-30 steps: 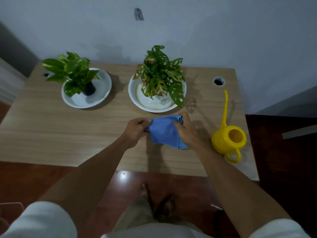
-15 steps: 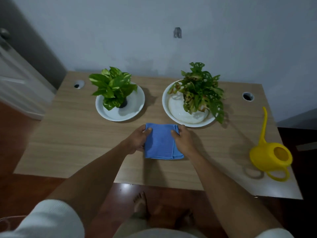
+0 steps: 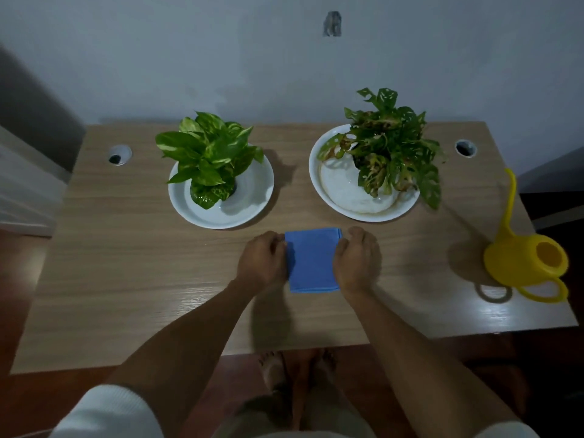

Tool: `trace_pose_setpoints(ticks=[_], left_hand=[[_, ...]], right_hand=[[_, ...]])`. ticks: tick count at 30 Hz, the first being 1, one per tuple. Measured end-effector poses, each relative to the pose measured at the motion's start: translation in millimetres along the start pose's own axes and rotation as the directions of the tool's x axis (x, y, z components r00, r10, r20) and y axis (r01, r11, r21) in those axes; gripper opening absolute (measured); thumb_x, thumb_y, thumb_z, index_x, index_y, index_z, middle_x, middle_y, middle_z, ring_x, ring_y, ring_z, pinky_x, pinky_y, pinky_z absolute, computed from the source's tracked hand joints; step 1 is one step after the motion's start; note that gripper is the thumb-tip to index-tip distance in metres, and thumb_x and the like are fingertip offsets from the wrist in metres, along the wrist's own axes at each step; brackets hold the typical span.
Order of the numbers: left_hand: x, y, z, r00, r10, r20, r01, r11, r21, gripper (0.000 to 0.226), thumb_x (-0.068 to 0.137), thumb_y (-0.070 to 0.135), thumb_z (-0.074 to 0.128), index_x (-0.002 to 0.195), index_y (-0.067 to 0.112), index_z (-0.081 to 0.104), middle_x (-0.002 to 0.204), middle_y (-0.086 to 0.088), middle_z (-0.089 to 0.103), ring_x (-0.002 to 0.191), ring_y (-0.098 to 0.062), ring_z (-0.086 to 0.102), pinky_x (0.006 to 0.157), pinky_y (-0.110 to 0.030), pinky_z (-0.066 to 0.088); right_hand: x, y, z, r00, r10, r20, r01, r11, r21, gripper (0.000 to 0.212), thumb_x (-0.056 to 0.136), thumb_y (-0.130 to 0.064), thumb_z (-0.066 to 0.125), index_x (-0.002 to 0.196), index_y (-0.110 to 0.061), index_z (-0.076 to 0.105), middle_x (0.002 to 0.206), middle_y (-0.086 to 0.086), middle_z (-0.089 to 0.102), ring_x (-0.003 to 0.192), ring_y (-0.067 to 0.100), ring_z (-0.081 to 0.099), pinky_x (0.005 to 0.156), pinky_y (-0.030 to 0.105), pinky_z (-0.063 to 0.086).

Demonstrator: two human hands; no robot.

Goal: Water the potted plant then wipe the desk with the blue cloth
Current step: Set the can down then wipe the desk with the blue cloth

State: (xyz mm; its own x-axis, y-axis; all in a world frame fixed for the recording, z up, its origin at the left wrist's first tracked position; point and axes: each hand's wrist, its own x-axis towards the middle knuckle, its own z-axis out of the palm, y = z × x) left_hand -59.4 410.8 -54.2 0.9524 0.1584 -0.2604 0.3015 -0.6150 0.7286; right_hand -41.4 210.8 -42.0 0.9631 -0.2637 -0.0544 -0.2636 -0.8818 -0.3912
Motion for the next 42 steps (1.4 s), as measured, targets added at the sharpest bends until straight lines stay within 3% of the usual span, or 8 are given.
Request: trace_pose_setpoints(ticks=[4,7,11,16,23,30,37,42], left_hand=[[-11,-43,-11,0.923,0.381,-0.047,-0.335,0.861,0.383,0.039,0.097,0.036,0.058,0.127,0.012,0.063,0.127,-0.009,0.065,0.113,-0.033,0.06,0.094,-0.043,0.05],[-12,-67,-7,0.922,0.387,0.018,-0.35,0.811,0.468,0.062,0.1,0.041,0.054,0.154,0.011,0.044,0.162,-0.009,0.042,0.15,-0.028,0.038,0.119,-0.044,0.033],[-13,-78,4,0.937,0.345,0.057,-0.322,0.791,0.52,0.069,0.105,0.046,0.037,0.163,0.012,0.025,0.172,-0.009,0.021,0.161,-0.022,0.014,0.131,-0.037,0.002],[-14,-85,11,0.94,0.339,0.047,-0.304,0.766,0.567,0.069,0.105,0.046,0.034,0.164,0.012,0.021,0.173,-0.007,0.017,0.162,-0.02,0.009,0.132,-0.043,0.007],[-15,-83,12,0.937,0.346,0.048,-0.309,0.757,0.575,0.07,0.105,0.046,0.036,0.164,0.01,0.023,0.173,-0.009,0.017,0.162,-0.021,0.01,0.131,-0.045,0.011],[-10,-93,18,0.93,0.368,0.009,-0.304,0.754,0.583,0.072,0.104,0.049,0.036,0.164,0.011,0.024,0.173,-0.008,0.019,0.162,-0.019,0.013,0.131,-0.046,0.014],[-9,-93,17,0.926,0.377,-0.002,-0.304,0.75,0.587,0.071,0.104,0.049,0.037,0.163,0.011,0.027,0.172,-0.009,0.022,0.161,-0.02,0.015,0.13,-0.046,0.016],[-10,-89,16,0.928,0.372,0.009,-0.306,0.749,0.588,0.071,0.103,0.048,0.037,0.162,0.009,0.028,0.172,-0.009,0.023,0.161,-0.022,0.017,0.13,-0.047,0.017]], right_hand=[[-34,-27,29,0.964,-0.237,0.119,0.248,0.965,-0.087,0.037,0.104,-0.027,0.05,0.133,-0.007,0.06,0.136,0.014,0.059,0.127,0.034,0.056,0.105,0.046,0.044],[-57,-31,56,0.949,-0.204,0.24,0.243,0.959,-0.147,0.066,0.108,-0.048,0.036,0.161,-0.008,0.031,0.169,0.013,0.027,0.157,0.031,0.024,0.126,0.048,0.023],[-50,-8,67,0.976,-0.111,0.185,0.155,0.958,-0.241,0.078,0.105,-0.061,0.014,0.167,-0.012,0.007,0.174,0.009,0.004,0.162,0.027,-0.001,0.13,0.054,0.003],[-18,-24,78,0.996,0.029,0.08,-0.008,0.967,-0.253,0.074,0.108,-0.053,0.019,0.166,-0.009,0.008,0.174,0.016,0.007,0.162,0.034,0.002,0.128,0.058,0.004],[26,-63,97,0.934,-0.306,0.185,0.344,0.91,-0.23,0.066,0.108,-0.045,0.018,0.166,-0.014,0.015,0.174,0.012,0.014,0.161,0.03,0.009,0.129,0.054,0.007],[98,-98,118,0.876,-0.416,0.245,0.466,0.86,-0.205,0.065,0.107,-0.043,0.012,0.166,-0.016,0.012,0.175,0.009,0.008,0.162,0.027,0.004,0.13,0.05,0.006],[51,-27,93,0.786,-0.551,0.279,0.606,0.778,-0.169,0.061,0.109,-0.04,0.024,0.166,-0.017,0.018,0.173,0.008,0.018,0.161,0.029,0.014,0.131,0.05,0.01],[36,40,57,0.812,-0.494,0.313,0.57,0.787,-0.236,0.061,0.108,-0.039,0.024,0.165,-0.018,0.021,0.172,0.007,0.021,0.159,0.029,0.02,0.129,0.051,0.014]])
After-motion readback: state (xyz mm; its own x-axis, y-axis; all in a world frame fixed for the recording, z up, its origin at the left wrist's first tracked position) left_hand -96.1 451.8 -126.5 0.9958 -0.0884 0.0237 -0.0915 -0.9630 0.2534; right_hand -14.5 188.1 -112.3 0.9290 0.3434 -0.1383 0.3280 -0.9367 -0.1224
